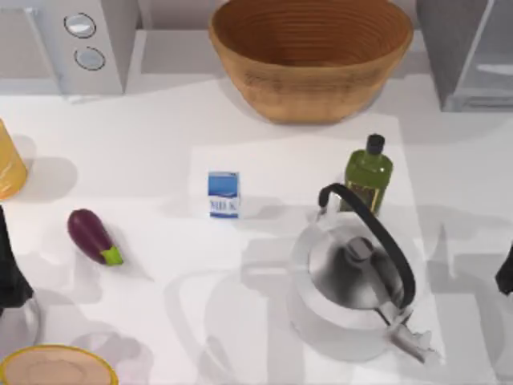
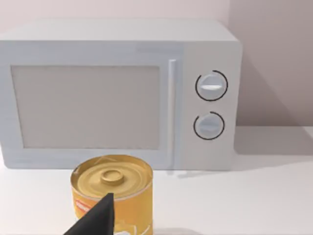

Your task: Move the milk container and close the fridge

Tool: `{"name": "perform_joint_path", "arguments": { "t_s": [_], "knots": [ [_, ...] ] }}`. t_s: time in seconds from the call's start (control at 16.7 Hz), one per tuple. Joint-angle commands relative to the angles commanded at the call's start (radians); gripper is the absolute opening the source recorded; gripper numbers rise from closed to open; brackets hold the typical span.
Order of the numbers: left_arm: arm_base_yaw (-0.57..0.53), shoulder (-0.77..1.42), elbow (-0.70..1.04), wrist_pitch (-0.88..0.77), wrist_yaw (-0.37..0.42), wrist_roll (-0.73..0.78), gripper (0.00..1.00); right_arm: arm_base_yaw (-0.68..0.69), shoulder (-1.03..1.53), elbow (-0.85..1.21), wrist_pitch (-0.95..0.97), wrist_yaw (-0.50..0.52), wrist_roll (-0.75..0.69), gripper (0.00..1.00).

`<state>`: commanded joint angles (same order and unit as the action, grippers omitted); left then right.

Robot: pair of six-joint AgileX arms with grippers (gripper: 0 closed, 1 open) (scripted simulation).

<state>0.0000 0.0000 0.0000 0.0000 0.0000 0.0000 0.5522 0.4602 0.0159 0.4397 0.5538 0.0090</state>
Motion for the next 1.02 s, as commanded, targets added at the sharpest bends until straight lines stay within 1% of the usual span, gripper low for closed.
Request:
{"name": "perform_joint_path", "arguments": {
  "t_s": [0.24,0.42,0.54,0.84,1.02],
  "knots": [
    [0.000,0.000,0.000,0.000,0.000,0.000,1.00,0.236,0.192,0.003,0.178,0.236,0.005,1.00],
    [0.000,0.000,0.000,0.000,0.000,0.000,1.00,0.343,0.283,0.007,0.265,0.345,0.008,1.00],
    [0.000,0.000,0.000,0.000,0.000,0.000,1.00,0.370,0.307,0.008,0.289,0.373,0.009,1.00],
    [0.000,0.000,0.000,0.000,0.000,0.000,1.00,0.368,0.305,0.004,0.287,0.372,0.009,1.00],
    [0.000,0.000,0.000,0.000,0.000,0.000,1.00,0.389,0.350,0.066,0.330,0.372,0.008,1.00]
  ]
}}
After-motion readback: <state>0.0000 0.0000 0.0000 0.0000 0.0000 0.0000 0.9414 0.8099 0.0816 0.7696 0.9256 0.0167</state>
